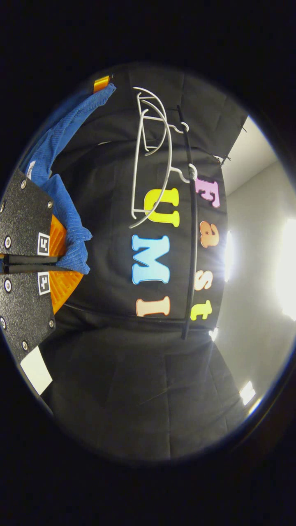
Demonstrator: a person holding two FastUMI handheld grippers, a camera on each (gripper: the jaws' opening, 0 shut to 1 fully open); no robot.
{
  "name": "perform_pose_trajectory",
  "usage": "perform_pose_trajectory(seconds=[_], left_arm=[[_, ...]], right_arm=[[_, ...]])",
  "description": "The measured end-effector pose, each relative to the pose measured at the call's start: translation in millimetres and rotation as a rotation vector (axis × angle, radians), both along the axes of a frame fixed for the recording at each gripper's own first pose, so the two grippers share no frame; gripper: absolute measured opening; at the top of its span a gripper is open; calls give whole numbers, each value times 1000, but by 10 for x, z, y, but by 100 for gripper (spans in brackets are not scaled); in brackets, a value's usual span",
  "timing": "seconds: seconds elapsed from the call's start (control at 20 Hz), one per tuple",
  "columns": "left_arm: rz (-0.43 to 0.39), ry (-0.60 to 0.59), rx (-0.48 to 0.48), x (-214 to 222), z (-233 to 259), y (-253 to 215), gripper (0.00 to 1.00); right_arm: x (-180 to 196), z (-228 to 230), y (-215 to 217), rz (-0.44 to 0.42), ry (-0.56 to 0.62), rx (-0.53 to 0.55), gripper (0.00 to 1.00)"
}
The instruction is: Grasp the clothes on the hanger with both hands and then place them into the laundry hamper below.
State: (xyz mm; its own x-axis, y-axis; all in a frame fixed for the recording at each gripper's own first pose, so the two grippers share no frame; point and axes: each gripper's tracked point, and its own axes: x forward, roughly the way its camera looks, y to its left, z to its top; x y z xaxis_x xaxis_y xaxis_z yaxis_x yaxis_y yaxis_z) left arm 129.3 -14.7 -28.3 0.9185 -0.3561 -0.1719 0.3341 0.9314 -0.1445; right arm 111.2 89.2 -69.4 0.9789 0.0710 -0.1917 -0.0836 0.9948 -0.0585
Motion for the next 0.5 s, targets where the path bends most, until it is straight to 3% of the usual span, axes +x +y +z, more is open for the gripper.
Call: perform_pose_trajectory(seconds=[0.15, 0.35, 0.5], left_arm=[[16, 95, -2, -108, -425, -74, 7], [56, 188, 70, -245, -1025, -65, 0], [64, 248, 93, -236, -1434, -101, 4]], right_arm=[[-207, -488, 154, 46, 119, 43, 0], [-415, -1109, 208, 60, 276, 87, 0], [-483, -1426, 199, 66, 352, 100, 0]])
